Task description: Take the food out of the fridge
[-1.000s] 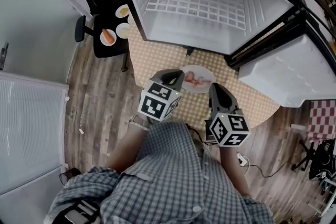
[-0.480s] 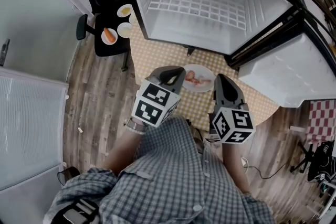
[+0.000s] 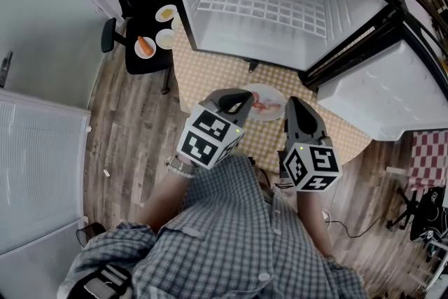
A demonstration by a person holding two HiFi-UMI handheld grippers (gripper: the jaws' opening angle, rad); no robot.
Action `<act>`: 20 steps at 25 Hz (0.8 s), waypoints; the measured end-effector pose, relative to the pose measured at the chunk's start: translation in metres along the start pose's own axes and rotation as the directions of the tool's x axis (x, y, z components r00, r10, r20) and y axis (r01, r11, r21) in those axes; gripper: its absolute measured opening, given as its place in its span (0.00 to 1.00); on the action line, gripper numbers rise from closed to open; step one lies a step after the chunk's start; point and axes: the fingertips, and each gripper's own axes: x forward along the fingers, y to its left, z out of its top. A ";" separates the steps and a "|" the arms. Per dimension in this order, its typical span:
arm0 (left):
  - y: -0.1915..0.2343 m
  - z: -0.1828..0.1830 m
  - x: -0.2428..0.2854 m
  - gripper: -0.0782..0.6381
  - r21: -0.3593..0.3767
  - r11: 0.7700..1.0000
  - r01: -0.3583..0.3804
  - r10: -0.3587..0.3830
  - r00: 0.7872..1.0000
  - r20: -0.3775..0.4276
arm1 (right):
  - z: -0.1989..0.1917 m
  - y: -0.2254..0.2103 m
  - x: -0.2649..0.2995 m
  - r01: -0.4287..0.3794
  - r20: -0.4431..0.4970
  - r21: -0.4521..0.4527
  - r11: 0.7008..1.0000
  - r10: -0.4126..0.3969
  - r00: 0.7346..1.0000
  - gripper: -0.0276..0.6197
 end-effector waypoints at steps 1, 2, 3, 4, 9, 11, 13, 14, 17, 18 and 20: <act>-0.001 0.000 0.000 0.12 -0.001 1.000 0.001 -0.001 1.000 0.000 | 0.000 0.000 0.000 -0.001 0.000 0.002 1.000 0.001 1.000 0.06; -0.001 0.000 0.000 0.12 -0.002 1.000 0.003 -0.003 1.000 0.000 | 0.000 0.000 -0.001 -0.002 0.000 0.006 1.000 0.002 1.000 0.06; -0.002 -0.001 0.000 0.12 -0.003 1.000 0.006 -0.006 1.000 0.000 | 0.000 0.000 -0.001 -0.003 0.000 0.009 1.000 0.003 1.000 0.06; -0.003 -0.001 0.000 0.12 -0.005 1.000 0.009 -0.009 1.000 0.000 | -0.001 0.000 -0.002 -0.004 -0.001 0.013 1.000 0.004 1.000 0.06; -0.005 -0.002 0.001 0.12 -0.009 1.000 0.016 -0.016 1.000 -0.002 | -0.004 -0.002 -0.005 -0.001 -0.009 0.014 1.000 0.001 1.000 0.06; -0.006 -0.002 0.002 0.12 -0.010 1.000 0.018 -0.018 1.000 -0.004 | -0.005 -0.003 -0.005 0.000 -0.012 0.018 1.000 0.000 1.000 0.06; -0.006 -0.002 0.002 0.12 -0.011 1.000 0.019 -0.019 1.000 -0.004 | -0.006 -0.004 -0.005 0.000 -0.015 0.022 1.000 0.000 1.000 0.06; -0.006 -0.002 0.003 0.12 -0.012 1.000 0.021 -0.021 1.000 -0.004 | -0.007 -0.005 -0.005 0.001 -0.016 0.024 1.000 0.000 1.000 0.06; -0.006 -0.002 0.004 0.12 -0.020 0.999 0.027 -0.027 1.000 -0.003 | -0.007 -0.005 -0.005 0.002 -0.019 0.026 1.000 -0.002 1.000 0.06; -0.006 -0.001 0.004 0.12 -0.023 0.999 0.030 -0.030 1.000 -0.002 | -0.007 -0.005 -0.005 0.004 -0.019 0.027 1.000 -0.003 1.000 0.06; -0.007 0.000 0.006 0.12 -0.023 0.999 0.036 -0.036 0.999 -0.003 | -0.008 -0.007 -0.006 0.009 -0.021 0.028 1.000 -0.009 1.000 0.06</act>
